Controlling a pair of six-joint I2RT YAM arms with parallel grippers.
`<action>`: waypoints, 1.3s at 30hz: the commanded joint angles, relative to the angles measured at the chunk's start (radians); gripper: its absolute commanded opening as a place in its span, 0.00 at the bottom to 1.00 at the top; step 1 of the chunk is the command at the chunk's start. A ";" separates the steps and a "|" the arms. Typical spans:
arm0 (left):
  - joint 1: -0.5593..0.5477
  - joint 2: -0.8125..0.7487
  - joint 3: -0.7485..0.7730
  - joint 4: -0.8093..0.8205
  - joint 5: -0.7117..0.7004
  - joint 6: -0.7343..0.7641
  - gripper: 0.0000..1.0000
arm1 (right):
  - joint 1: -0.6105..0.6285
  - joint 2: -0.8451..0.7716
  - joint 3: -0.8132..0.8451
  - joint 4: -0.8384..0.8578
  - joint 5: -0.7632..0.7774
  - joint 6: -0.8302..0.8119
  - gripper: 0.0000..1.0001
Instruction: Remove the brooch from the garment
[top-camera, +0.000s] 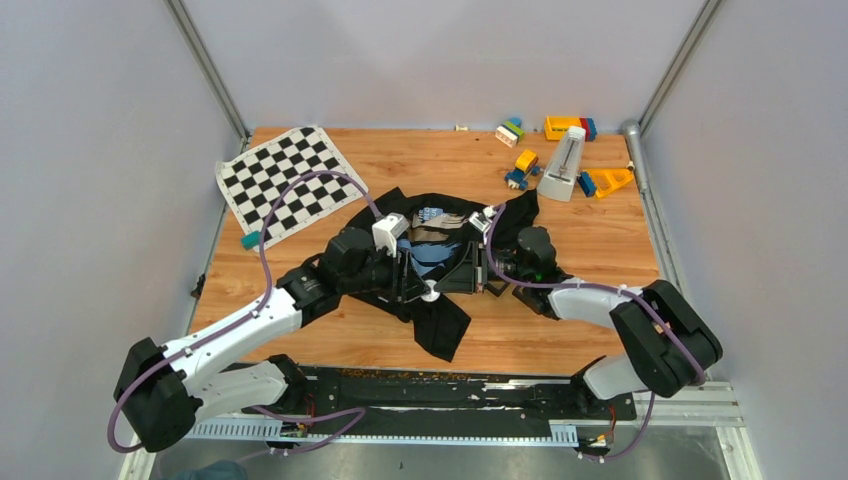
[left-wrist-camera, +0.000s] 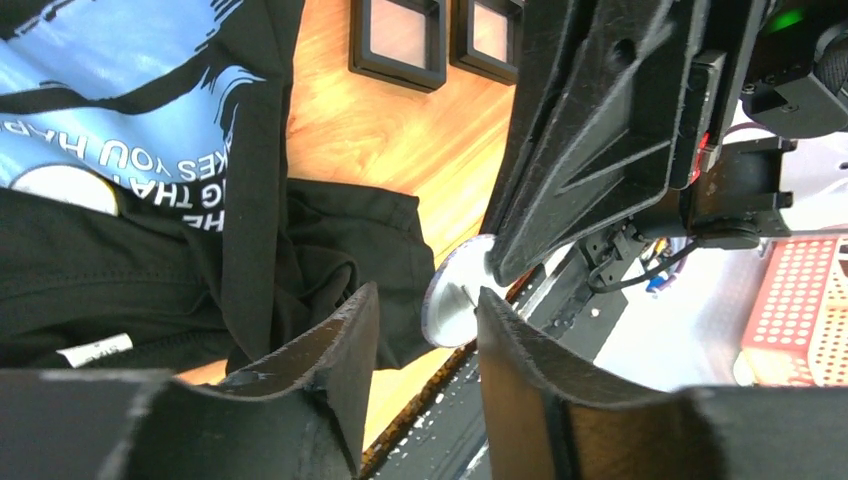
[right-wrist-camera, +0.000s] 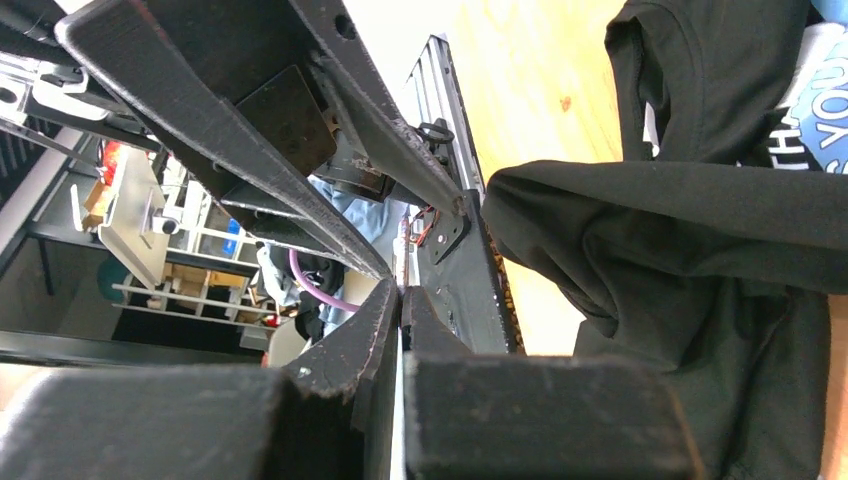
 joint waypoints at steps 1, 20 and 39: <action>0.004 -0.046 -0.019 0.047 0.038 -0.053 0.53 | 0.003 -0.067 0.028 -0.011 0.032 -0.078 0.00; 0.136 -0.077 -0.326 0.759 0.335 -0.431 0.39 | 0.002 -0.106 -0.004 0.048 0.023 -0.080 0.00; 0.187 -0.069 -0.359 0.842 0.368 -0.480 0.04 | 0.004 -0.090 -0.005 0.073 0.006 -0.064 0.00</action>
